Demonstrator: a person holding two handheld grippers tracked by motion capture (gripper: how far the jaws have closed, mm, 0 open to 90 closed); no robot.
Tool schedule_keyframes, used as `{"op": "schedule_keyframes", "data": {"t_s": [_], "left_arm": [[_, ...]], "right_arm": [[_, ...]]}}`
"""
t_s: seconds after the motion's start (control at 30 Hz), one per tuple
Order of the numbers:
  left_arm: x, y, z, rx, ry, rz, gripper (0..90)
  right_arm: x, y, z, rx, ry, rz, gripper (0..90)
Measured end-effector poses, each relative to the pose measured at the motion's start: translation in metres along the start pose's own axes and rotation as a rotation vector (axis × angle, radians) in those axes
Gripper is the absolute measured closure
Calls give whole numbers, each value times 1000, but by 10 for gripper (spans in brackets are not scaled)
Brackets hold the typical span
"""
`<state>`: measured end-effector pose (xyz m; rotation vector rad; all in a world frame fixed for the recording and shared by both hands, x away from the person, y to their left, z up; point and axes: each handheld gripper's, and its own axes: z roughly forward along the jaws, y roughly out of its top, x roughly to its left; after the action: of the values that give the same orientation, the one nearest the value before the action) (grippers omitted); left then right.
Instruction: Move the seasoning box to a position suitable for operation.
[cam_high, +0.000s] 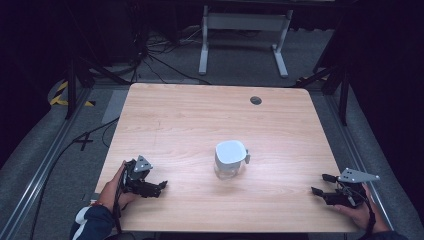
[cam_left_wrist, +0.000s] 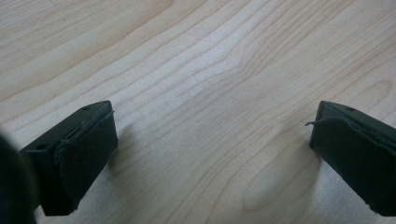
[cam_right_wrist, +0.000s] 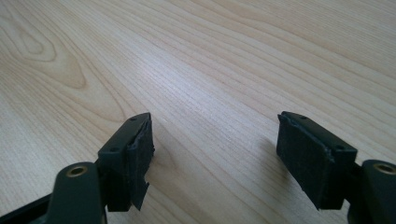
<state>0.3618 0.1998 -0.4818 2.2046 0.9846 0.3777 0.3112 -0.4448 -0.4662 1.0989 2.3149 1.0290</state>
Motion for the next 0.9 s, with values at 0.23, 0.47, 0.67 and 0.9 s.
{"op": "schedule_keyframes", "data": {"t_s": [0.23,0.47,0.67,0.9], "left_arm": [[4,5,5,2,-29,34,0],[2,6,5,5,-40,33,0],[1,6,6,3,-46,39,2],[1,7,6,5,-41,33,2]], "right_arm": [[0,1,0,5,-2,1,273],[2,4,-1,18,-39,0,318],[3,31,0,-75,-32,-6,423],[8,64,16,-117,-9,-87,512]]}}
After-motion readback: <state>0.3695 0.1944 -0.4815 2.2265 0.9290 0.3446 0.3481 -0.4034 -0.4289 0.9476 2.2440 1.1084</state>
